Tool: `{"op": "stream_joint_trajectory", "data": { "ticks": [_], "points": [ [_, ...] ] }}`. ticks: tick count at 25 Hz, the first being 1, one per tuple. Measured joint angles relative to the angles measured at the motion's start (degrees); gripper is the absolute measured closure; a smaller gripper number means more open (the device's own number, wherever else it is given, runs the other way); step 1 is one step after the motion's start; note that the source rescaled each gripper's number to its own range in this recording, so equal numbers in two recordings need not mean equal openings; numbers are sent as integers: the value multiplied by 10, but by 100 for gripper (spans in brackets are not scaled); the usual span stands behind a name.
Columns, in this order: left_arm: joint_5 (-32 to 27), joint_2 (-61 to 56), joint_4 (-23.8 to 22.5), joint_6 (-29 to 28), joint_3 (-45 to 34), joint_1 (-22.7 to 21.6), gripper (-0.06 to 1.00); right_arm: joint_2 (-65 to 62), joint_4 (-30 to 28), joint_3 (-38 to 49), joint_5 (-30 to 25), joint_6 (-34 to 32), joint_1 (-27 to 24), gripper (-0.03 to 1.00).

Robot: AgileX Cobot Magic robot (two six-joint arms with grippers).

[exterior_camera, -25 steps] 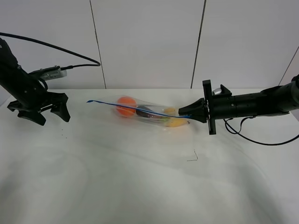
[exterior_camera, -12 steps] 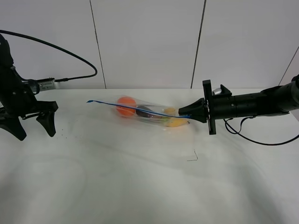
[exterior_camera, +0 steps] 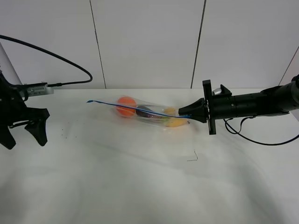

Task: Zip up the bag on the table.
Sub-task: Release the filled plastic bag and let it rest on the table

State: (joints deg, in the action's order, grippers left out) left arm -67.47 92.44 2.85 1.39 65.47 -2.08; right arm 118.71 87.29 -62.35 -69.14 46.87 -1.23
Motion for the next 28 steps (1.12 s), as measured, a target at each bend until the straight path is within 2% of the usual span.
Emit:
{"op": "stream_joint_trajectory", "data": {
  "ticks": [6,17,28],
  "points": [
    [1,-152,0,32,-132,0,-5,0,0,0,0,0,0,97],
    [58,-407,-1,36,-358,0,-5,0,0,0,0,0,0,97],
    [73,-551,-2,36,-365,0,-5,0,-1,0,0,0,0,97]
  ]
}}
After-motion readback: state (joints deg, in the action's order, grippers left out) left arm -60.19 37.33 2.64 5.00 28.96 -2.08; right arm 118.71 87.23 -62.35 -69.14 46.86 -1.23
